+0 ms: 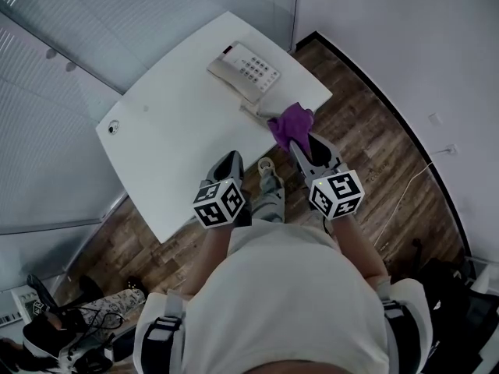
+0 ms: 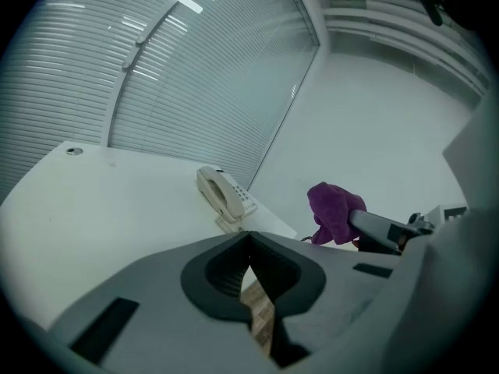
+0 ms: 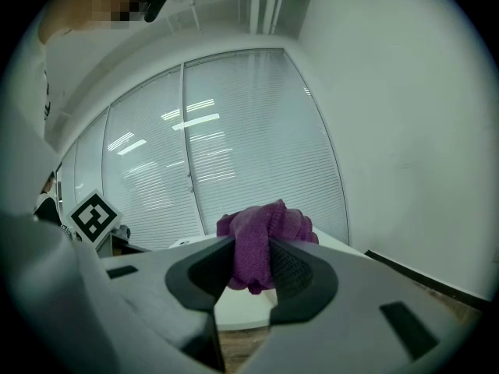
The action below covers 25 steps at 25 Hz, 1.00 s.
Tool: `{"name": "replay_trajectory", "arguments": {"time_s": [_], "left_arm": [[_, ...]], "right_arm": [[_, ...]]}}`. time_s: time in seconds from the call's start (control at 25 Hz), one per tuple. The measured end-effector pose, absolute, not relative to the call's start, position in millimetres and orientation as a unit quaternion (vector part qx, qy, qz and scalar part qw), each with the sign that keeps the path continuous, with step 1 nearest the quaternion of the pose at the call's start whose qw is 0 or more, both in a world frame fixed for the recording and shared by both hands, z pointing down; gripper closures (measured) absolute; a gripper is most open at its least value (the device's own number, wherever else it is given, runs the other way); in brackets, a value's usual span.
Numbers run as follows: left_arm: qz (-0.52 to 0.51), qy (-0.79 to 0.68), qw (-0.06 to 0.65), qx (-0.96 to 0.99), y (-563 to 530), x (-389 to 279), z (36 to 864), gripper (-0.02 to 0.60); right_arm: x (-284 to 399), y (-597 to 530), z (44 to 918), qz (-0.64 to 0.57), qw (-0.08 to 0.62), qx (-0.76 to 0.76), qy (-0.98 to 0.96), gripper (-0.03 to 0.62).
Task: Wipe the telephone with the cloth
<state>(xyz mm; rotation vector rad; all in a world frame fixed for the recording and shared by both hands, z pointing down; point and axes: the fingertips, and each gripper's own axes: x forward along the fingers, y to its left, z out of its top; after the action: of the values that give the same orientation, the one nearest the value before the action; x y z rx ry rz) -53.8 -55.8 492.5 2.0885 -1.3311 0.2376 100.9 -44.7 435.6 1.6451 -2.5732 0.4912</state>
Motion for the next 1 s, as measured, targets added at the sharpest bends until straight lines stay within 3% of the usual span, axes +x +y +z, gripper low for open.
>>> {"name": "replay_trajectory", "arguments": {"time_s": [0.52,1.0], "left_arm": [[0.058,-0.531,0.327,0.780,-163.5,-47.7,481.7,0.561],[0.045,-0.562,0.344,0.751,-224.0,-80.7,483.9,0.561]], "right_arm": [[100.1,-172.6,418.1,0.143,0.033,0.507,-0.850,0.462],[47.3,-274.6,411.8,0.123,0.064,0.448,-0.883,0.462]]}}
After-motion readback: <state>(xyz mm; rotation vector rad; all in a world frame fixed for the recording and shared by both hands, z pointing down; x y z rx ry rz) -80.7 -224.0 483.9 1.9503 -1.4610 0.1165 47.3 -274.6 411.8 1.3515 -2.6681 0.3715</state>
